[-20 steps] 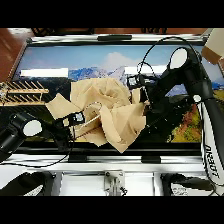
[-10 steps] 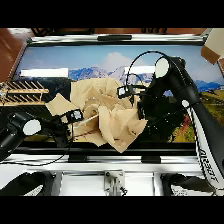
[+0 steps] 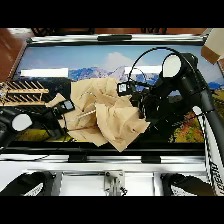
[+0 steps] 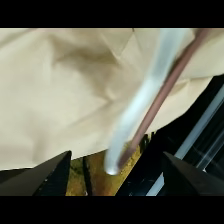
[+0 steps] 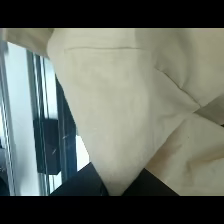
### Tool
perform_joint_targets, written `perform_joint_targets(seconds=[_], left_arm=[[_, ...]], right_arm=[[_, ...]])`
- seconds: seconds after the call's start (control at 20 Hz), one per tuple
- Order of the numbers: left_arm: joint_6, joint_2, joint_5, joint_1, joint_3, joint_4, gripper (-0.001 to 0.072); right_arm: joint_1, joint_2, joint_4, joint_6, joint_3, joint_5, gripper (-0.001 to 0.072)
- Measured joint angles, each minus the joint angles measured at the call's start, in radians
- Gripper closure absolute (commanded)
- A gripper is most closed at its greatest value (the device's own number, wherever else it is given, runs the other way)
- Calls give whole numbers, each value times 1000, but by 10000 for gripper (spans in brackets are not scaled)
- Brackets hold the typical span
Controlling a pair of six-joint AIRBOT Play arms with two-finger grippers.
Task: Fold the shirts.
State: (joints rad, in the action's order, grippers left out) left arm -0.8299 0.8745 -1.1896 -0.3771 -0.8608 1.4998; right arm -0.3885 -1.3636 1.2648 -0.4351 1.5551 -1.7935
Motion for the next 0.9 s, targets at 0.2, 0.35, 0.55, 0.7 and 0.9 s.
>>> perform_joint_targets(seconds=[0.2,0.35,0.55,0.7,0.9], left_arm=[[-26,-48,-10,111,-69,8,39],[-159,-93,-30,249,-90,18,45],[-445,-117,-58,422,-36,-88,45],[-552,-121,-35,451,80,-317,114],[-605,-115,140,323,220,-581,112]], right_arm=[[-2,18,24,-26,0,2,645],[-2,40,38,-51,0,7,644],[-2,85,76,-108,0,25,644],[-2,115,92,-220,0,49,644],[-2,150,95,-320,0,62,644]])
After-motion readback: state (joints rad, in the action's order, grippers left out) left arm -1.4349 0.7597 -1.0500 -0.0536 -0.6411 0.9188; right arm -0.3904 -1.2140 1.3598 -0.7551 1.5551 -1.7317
